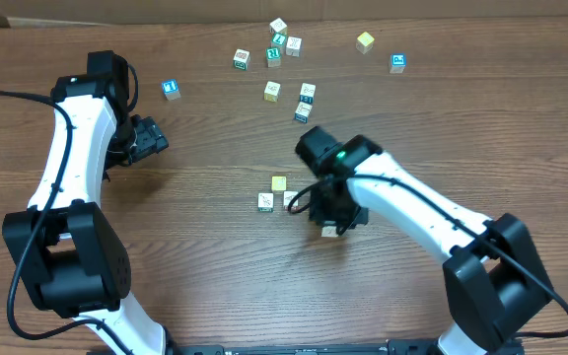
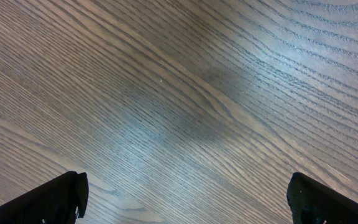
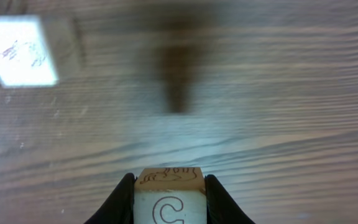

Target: Form a circle

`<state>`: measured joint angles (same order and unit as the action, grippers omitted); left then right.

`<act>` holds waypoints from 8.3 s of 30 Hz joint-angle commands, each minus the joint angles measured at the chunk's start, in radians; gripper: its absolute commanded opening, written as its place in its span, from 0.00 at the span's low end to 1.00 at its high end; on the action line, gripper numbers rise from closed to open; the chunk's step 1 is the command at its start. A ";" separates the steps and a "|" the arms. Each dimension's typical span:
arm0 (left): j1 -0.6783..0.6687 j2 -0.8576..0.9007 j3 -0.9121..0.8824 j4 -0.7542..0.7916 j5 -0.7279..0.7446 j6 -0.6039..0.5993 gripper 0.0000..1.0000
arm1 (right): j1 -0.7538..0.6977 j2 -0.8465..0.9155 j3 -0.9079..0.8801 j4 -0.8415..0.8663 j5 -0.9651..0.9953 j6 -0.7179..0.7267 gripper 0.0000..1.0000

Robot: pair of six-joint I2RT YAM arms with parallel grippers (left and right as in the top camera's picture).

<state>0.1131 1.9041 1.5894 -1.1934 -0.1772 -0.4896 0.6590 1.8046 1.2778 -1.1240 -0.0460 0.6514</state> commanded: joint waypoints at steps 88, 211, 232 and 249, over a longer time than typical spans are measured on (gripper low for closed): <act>-0.002 -0.018 0.016 -0.003 -0.013 0.018 1.00 | 0.282 0.056 -0.048 0.101 -0.149 0.342 0.61; -0.002 -0.021 0.180 -0.070 0.219 0.142 0.64 | -0.420 0.040 0.247 0.101 -0.041 0.047 1.00; -0.467 -0.071 0.338 -0.497 0.169 0.219 0.59 | -0.420 0.040 0.247 0.101 -0.041 0.047 1.00; -0.650 -0.459 -0.322 -0.048 0.278 -0.029 0.61 | -0.420 0.040 0.247 0.101 -0.041 0.047 1.00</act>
<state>-0.5243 1.4719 1.3540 -1.2934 0.0219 -0.4366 0.2390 1.8565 1.5101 -1.0245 -0.0971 0.7055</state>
